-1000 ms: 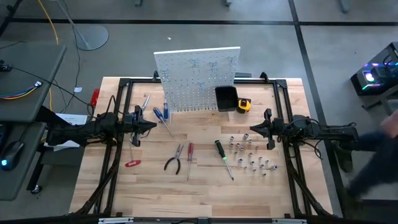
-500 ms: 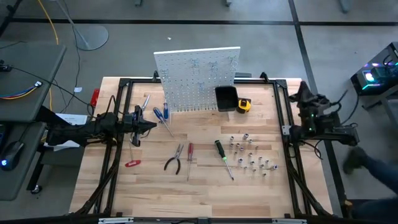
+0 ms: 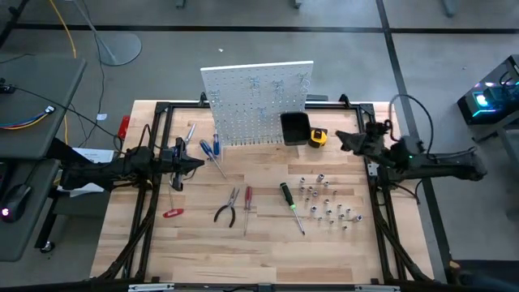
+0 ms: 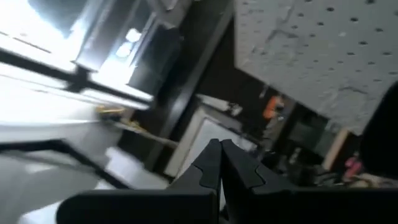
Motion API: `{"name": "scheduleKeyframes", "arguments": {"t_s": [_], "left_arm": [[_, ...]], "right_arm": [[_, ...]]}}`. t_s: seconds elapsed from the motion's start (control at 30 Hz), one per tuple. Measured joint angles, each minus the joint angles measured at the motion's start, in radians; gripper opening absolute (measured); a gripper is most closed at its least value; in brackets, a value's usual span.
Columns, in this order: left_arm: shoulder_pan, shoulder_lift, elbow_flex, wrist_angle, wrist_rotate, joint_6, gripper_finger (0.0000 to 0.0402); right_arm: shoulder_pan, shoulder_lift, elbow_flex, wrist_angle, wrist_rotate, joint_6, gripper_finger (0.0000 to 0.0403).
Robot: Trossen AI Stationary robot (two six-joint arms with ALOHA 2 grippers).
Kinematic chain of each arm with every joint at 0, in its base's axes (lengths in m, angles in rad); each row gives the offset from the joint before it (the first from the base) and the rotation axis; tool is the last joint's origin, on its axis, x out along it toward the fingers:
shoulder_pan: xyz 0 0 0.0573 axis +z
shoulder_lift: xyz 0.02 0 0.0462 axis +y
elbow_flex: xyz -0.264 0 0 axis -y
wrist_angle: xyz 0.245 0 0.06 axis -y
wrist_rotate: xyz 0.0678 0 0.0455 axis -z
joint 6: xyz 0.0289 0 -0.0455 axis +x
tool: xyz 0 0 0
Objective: Hang tools onto peg board
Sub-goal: Put the silver socket into the black bin on the peg board
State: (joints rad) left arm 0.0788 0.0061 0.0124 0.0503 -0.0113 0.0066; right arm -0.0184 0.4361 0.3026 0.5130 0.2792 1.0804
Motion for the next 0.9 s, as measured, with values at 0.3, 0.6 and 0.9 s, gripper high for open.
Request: {"name": "scheduleKeyframes", "arguments": {"t_s": [0.3,0.6,0.9], "left_arm": [[0.000,0.000,0.000,0.028,0.003,-0.252,0.0001],[0.000,0.000,0.000,0.062,-0.115,-0.709,0.0001],[0.000,0.000,0.000,0.076,-0.119,-0.807,0.0001]], "right_arm": [[0.031,0.292,0.309,-0.457,-0.281,0.133,0.0000],[0.173,0.602,0.652,-1.329,-0.471,-0.053,0.0042],[0.267,0.803,0.611,-1.537,-0.338,-0.146,0.0175]]}}
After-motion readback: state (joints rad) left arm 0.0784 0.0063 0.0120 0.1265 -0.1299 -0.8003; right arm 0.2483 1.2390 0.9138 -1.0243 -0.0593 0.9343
